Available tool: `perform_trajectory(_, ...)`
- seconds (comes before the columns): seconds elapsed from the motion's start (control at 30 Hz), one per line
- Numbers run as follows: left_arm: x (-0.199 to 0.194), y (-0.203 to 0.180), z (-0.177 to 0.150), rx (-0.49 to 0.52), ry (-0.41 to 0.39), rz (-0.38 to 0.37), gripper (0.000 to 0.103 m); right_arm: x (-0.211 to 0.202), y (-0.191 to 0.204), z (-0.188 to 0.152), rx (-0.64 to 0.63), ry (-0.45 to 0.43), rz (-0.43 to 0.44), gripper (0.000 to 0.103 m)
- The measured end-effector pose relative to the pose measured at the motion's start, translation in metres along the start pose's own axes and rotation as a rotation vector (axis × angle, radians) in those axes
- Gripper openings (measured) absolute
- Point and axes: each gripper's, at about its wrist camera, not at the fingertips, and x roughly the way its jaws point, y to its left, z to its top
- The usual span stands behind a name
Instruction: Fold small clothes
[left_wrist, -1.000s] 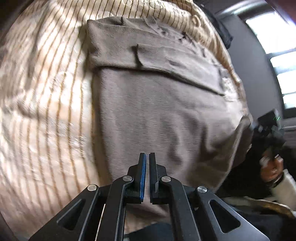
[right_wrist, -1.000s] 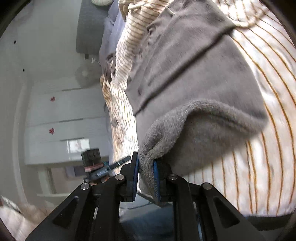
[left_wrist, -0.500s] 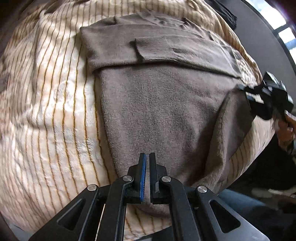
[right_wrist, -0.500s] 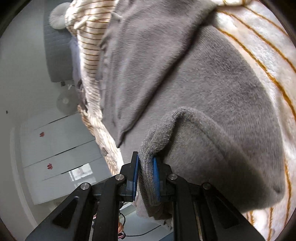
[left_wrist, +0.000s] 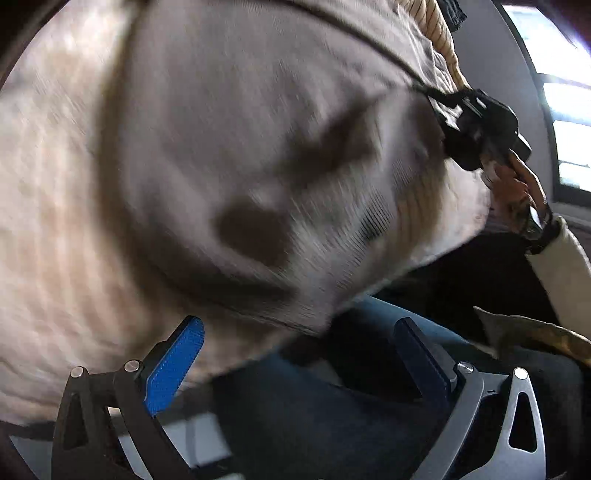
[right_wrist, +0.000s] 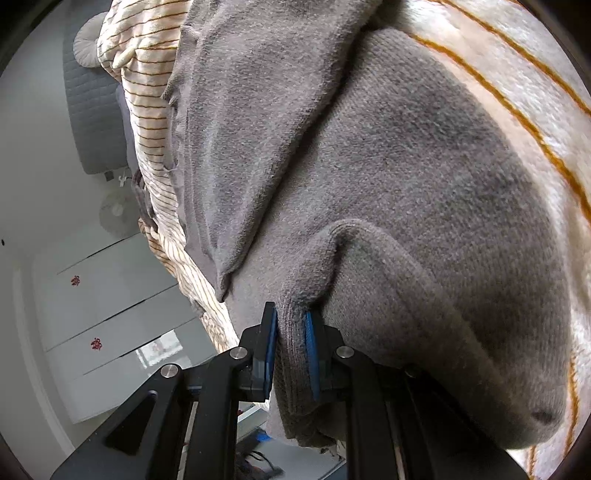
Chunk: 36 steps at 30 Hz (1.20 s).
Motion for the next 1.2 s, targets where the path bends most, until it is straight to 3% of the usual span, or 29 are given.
perform_trajectory(0.13,0.029,0.003,-0.002,-0.087,0.006,-0.09,0.103,-0.002,0.0,0.0,-0.007,0.014,-0.006,0.016)
perform_trajectory(0.23,0.037,0.009,-0.002,-0.169,-0.037,-0.129,0.092,-0.002,0.001,0.0,-0.012,0.024,-0.007,0.016)
perform_trajectory(0.27,0.037,0.011,-0.003,-0.197,-0.061,-0.148,0.078,-0.002,0.001,0.001,-0.016,0.029,-0.008,0.016)
perform_trajectory(0.3,0.035,0.011,-0.005,-0.211,-0.087,-0.156,0.051,-0.002,0.002,0.001,-0.02,0.033,-0.009,0.016)
perform_trajectory(0.33,0.034,0.01,-0.006,-0.213,-0.096,-0.155,0.034,-0.002,0.002,0.001,-0.023,0.037,-0.009,0.016)
perform_trajectory(0.37,0.034,0.009,-0.008,-0.211,-0.1,-0.159,0.009,-0.002,0.002,0.001,-0.026,0.04,-0.009,0.016)
perform_trajectory(0.53,0.0,0.003,-0.016,-0.169,-0.178,-0.216,0.009,-0.011,0.015,-0.007,-0.117,0.051,-0.036,0.016)
perform_trajectory(0.7,-0.052,-0.002,0.014,-0.158,-0.34,-0.27,0.009,-0.036,0.033,-0.022,-0.184,0.038,0.075,0.016)
perform_trajectory(0.97,-0.124,-0.004,0.106,-0.064,-0.569,-0.282,0.009,-0.07,0.062,-0.02,-0.191,-0.061,0.276,0.014)
perform_trajectory(1.0,-0.13,-0.001,0.122,-0.055,-0.582,-0.281,0.009,-0.071,0.067,-0.017,-0.193,-0.068,0.293,0.01)
perform_trajectory(1.2,-0.139,-0.004,0.216,0.034,-0.633,-0.213,0.009,-0.069,0.1,0.034,-0.201,-0.131,0.385,0.01)
